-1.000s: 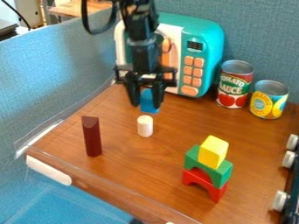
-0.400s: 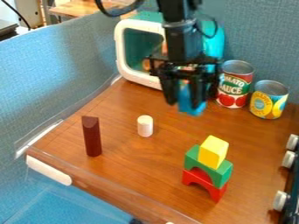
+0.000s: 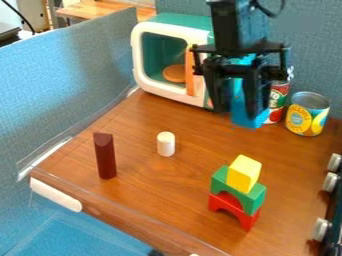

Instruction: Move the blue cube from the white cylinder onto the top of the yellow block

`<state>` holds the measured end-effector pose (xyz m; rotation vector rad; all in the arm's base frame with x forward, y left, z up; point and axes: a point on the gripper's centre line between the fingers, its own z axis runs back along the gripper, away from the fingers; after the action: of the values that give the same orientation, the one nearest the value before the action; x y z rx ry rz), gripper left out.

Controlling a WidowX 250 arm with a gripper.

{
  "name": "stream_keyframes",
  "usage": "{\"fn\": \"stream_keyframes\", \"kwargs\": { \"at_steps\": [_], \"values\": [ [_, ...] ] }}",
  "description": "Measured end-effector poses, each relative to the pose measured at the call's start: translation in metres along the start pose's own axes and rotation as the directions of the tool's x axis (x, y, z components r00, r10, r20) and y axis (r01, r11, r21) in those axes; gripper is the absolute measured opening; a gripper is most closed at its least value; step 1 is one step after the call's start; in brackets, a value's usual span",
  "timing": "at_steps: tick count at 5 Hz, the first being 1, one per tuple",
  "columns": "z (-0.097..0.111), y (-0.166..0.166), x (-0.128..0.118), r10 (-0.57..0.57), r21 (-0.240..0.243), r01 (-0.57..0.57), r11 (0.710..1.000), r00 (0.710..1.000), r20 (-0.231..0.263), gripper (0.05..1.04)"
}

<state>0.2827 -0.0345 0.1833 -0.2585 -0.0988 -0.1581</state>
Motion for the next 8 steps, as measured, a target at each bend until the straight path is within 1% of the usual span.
{"fn": "stream_keyframes", "kwargs": {
  "at_steps": [1,2,3,4,5,7,8],
  "values": [
    [-0.002,-0.003,-0.003,-0.013,0.025,0.014,1.0,1.0,-0.026,0.535],
    [-0.013,0.004,-0.006,0.014,0.059,-0.01,0.998,0.998,-0.067,0.535],
    [-0.031,0.007,-0.009,0.007,0.096,0.006,0.995,0.992,-0.13,0.535],
    [-0.046,0.007,-0.01,0.003,0.124,0.017,0.992,0.987,-0.161,0.535],
    [-0.051,0.001,-0.01,-0.016,0.103,0.034,0.994,0.985,-0.173,0.535],
    [-0.054,-0.003,-0.007,-0.026,0.105,0.043,0.994,0.987,-0.16,0.535],
    [-0.059,-0.001,-0.004,-0.024,0.111,0.041,0.993,0.987,-0.156,0.535]
  ]
}}
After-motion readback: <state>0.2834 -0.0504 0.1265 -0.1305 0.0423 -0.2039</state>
